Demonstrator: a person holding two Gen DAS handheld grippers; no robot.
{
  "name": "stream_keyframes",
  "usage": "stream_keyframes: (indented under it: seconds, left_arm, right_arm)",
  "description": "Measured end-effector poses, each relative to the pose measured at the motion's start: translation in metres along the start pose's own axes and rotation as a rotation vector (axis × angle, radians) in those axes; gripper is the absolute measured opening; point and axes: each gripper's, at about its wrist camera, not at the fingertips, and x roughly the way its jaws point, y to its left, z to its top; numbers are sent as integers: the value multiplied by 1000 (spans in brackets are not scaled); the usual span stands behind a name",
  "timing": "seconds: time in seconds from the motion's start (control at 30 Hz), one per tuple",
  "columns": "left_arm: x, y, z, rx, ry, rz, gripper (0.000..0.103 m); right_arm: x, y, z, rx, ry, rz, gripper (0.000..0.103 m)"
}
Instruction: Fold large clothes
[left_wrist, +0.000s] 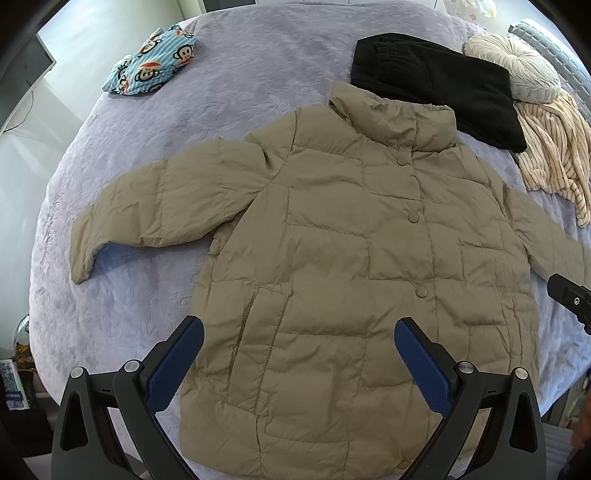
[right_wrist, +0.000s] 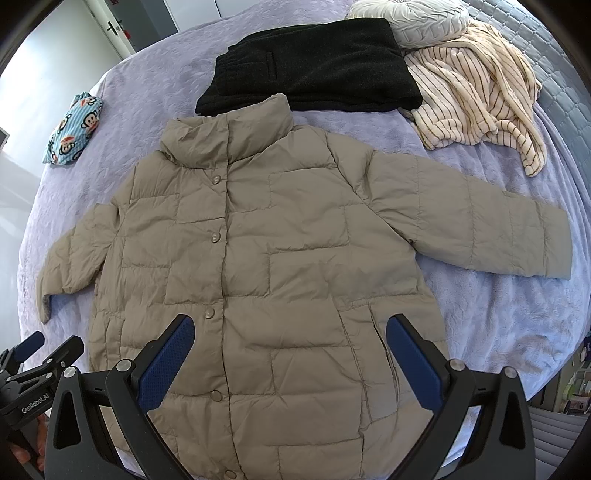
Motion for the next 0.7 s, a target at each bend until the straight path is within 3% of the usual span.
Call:
stream_keyframes:
  seconds: [0.2,0.4,0.6,0.7]
  left_arm:
    - [5,4,-3,-17,46,-53,103]
    - [19,29,-5,-87,80,-175,103]
    - [46,96,-1,-253,26,-226,103]
    - [68,147,2,-372,-27,-237,103]
  right_arm:
    - [2,0,-1,23,22,16,103]
    - [5,14,-9,23,1,27,103]
    - [18,36,-21,45,-34,116,103]
    - [38,61,-29,-19,52,120,103]
